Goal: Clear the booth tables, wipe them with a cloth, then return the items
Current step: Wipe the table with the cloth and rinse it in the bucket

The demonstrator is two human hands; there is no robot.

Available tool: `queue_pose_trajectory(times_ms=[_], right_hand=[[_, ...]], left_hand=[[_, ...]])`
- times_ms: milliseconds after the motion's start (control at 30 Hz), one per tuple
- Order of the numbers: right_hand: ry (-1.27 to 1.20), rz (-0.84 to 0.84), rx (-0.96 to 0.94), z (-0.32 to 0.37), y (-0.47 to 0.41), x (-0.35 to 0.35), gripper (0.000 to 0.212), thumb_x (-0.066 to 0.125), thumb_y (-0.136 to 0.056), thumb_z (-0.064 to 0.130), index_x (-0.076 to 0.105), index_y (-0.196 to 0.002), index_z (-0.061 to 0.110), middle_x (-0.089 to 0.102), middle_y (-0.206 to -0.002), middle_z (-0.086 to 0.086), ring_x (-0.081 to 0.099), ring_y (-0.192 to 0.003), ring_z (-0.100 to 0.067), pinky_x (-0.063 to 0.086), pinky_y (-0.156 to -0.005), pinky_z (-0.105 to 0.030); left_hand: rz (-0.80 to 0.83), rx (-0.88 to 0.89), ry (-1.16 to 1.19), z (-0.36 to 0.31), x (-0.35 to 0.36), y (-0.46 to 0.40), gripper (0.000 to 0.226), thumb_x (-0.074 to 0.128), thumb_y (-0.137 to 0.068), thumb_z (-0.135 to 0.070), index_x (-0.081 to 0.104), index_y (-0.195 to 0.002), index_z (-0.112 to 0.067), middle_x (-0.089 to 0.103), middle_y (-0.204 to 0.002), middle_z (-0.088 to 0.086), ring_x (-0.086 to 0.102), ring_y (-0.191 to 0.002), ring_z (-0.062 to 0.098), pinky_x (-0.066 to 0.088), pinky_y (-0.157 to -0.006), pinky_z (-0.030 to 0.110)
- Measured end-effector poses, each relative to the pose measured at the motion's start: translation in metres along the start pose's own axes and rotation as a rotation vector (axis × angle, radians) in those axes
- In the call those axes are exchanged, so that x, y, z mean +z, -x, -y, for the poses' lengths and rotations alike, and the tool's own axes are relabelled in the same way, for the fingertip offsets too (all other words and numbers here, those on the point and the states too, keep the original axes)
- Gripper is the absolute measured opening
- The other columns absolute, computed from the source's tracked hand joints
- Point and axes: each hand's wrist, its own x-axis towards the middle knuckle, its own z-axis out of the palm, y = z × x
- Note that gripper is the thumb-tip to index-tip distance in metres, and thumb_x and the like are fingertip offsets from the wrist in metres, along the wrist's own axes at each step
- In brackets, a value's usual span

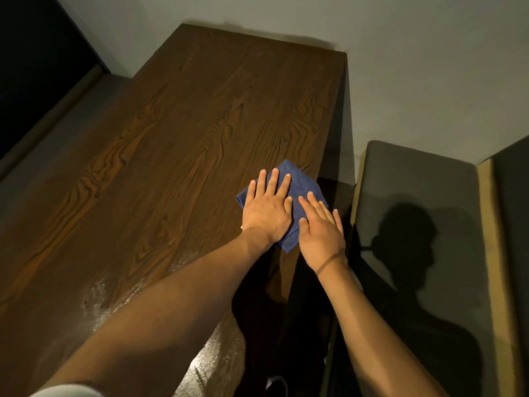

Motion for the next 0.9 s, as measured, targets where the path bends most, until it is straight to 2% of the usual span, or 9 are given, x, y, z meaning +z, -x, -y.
queue_pose_trajectory(times_ms=[100,167,267,333,433,633,767,900], right_hand=[[-0.312,0.021,0.039,-0.013,-0.022,-0.005,0.049,0.039,-0.106,0.015,0.036,-0.154,0.023,0.022,-0.165,0.005,0.023,-0.151,-0.015,0.013,-0.121,-0.031],[-0.461,0.04,0.114,-0.018,-0.037,-0.011,0.048,0.039,-0.107,0.016,0.035,-0.154,0.023,0.024,-0.165,0.004,0.029,-0.148,-0.019,0.025,-0.116,-0.031],[-0.561,0.024,0.182,-0.018,-0.061,-0.018,0.045,0.04,-0.107,0.022,0.036,-0.152,0.023,0.035,-0.16,-0.004,0.041,-0.141,-0.026,0.036,-0.109,-0.037],[-0.596,-0.022,0.188,-0.019,-0.075,-0.019,0.044,0.041,-0.107,0.022,0.037,-0.15,0.021,0.045,-0.152,-0.009,0.048,-0.135,-0.029,0.04,-0.1,-0.035],[-0.628,-0.052,0.202,-0.021,-0.093,-0.017,0.045,0.038,-0.108,0.022,0.034,-0.153,0.021,0.048,-0.15,-0.011,0.049,-0.133,-0.029,0.041,-0.096,-0.033],[-0.714,-0.013,0.18,-0.027,-0.106,-0.012,0.049,0.035,-0.109,0.019,0.028,-0.157,0.025,0.031,-0.162,-0.003,0.034,-0.146,-0.022,0.031,-0.112,-0.031],[-0.798,0.005,0.203,-0.026,-0.095,-0.009,0.049,0.037,-0.108,0.021,0.028,-0.157,0.027,0.031,-0.162,-0.002,0.035,-0.145,-0.022,0.034,-0.114,-0.037],[-0.816,-0.002,0.217,-0.021,-0.067,-0.003,0.05,0.037,-0.108,0.021,0.028,-0.157,0.025,0.036,-0.16,-0.003,0.04,-0.143,-0.022,0.037,-0.11,-0.034]], left_hand=[[-0.015,-0.004,-0.029,-0.017,0.001,-0.023,0.057,0.016,-0.109,-0.042,0.003,-0.162,-0.026,-0.003,-0.17,0.003,-0.01,-0.155,0.028,-0.005,-0.124,0.044],[-0.024,-0.013,-0.041,-0.025,0.0,-0.038,0.057,0.016,-0.109,-0.042,0.005,-0.162,-0.026,-0.002,-0.17,0.004,-0.008,-0.156,0.029,-0.003,-0.125,0.045],[-0.023,-0.035,-0.025,-0.034,-0.001,-0.059,0.056,0.015,-0.108,-0.042,0.005,-0.162,-0.026,-0.002,-0.17,0.003,-0.009,-0.156,0.028,-0.003,-0.126,0.045],[-0.03,-0.044,-0.019,-0.04,-0.003,-0.072,0.056,0.016,-0.108,-0.043,0.006,-0.162,-0.027,-0.002,-0.17,0.003,-0.009,-0.156,0.028,-0.003,-0.126,0.045],[-0.043,-0.049,-0.017,-0.046,-0.005,-0.09,0.056,0.016,-0.108,-0.043,0.007,-0.162,-0.027,-0.001,-0.17,0.004,-0.008,-0.156,0.028,-0.002,-0.125,0.045],[-0.02,-0.033,-0.018,-0.044,-0.008,-0.099,0.056,0.016,-0.109,-0.042,0.006,-0.162,-0.027,-0.001,-0.17,0.003,-0.008,-0.156,0.027,-0.003,-0.125,0.044],[0.008,0.01,-0.021,-0.038,-0.011,-0.09,0.056,0.015,-0.109,-0.044,0.004,-0.162,-0.029,-0.003,-0.17,0.001,-0.01,-0.155,0.024,-0.006,-0.124,0.041],[0.01,0.032,-0.031,-0.034,-0.006,-0.065,0.056,0.015,-0.109,-0.045,0.003,-0.162,-0.03,-0.003,-0.17,0.0,-0.012,-0.155,0.023,-0.008,-0.123,0.039]])
